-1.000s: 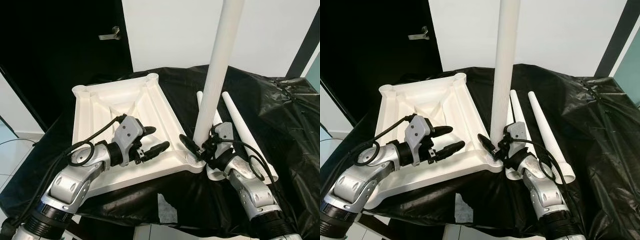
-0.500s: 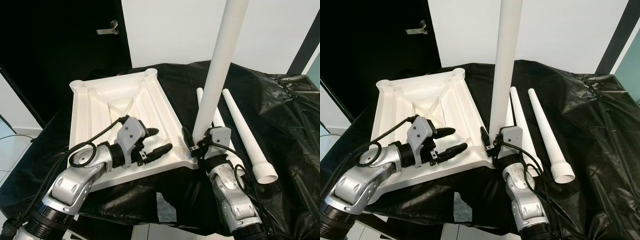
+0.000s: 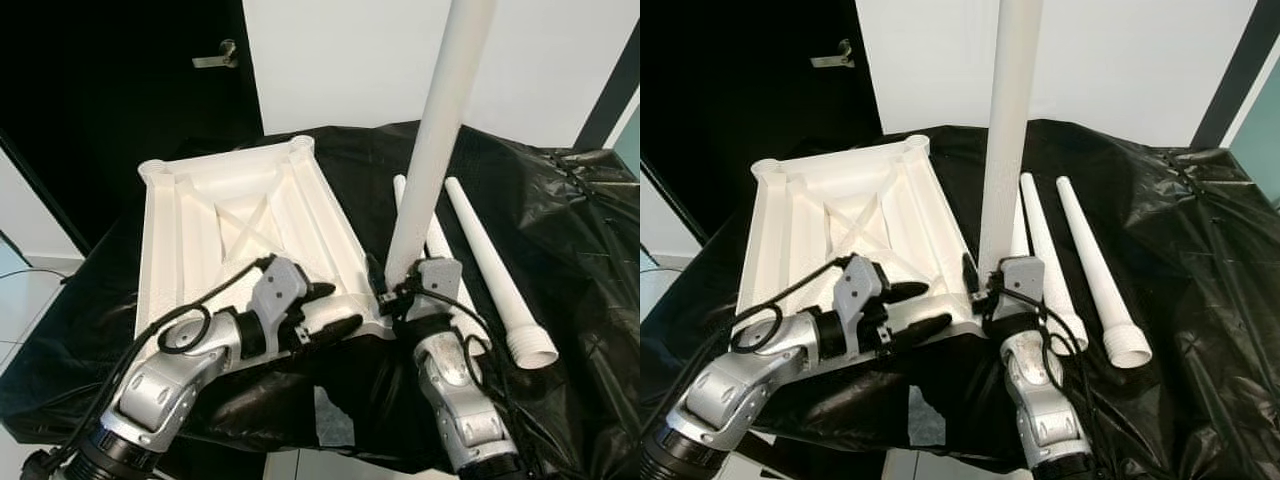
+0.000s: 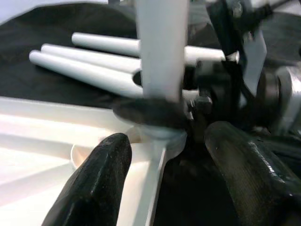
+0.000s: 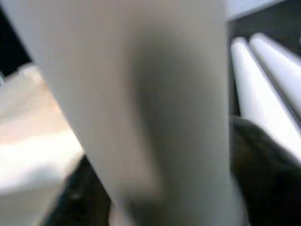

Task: Building children table

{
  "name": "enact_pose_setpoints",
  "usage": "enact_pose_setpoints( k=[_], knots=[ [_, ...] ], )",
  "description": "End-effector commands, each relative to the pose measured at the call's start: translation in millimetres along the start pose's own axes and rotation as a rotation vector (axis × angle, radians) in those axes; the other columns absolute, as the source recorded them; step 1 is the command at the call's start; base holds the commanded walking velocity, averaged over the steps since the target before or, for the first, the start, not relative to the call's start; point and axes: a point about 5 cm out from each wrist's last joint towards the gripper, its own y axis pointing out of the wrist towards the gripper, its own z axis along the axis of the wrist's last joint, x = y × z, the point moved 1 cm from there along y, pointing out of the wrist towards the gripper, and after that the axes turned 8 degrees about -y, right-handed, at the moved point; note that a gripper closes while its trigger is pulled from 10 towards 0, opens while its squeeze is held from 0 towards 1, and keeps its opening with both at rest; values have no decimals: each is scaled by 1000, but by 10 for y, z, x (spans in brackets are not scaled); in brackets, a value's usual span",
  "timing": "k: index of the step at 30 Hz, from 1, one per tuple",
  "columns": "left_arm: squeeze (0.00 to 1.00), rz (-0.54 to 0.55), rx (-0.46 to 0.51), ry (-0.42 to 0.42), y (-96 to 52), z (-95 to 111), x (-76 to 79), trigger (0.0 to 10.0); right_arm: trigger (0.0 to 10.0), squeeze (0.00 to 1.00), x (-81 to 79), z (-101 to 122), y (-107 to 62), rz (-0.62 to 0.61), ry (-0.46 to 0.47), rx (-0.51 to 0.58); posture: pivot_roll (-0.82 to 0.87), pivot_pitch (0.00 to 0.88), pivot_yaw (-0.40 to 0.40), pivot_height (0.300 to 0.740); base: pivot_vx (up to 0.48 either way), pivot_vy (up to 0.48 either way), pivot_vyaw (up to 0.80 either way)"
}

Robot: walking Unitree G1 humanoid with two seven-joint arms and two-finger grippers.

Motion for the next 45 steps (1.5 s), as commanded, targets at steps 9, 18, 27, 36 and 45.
enact_pose_setpoints(
  k=[9,18,27,36,45],
  knots=[
    [0,-67,-13,-16,-1,-13,45,10000,10000,0,299,28,14,168,-32,26,55,0,47,740,0,0,0],
    [0,-50,-11,-18,16,-10,38,10000,10000,0,332,183,147,355,-73,82,72,0,31,740,0,0,0],
    [0,-36,-21,-39,27,-32,58,10000,10000,0,335,288,200,585,-84,74,68,0,13,740,0,0,0],
    [0,-16,-19,-67,105,-58,94,10000,0,0,571,236,263,680,-152,9,80,0,1,740,0,0,0],
    [0,22,-23,-48,108,-81,44,10000,3569,0,610,208,294,614,-131,-31,67,0,3,740,0,0,0]
  ],
)
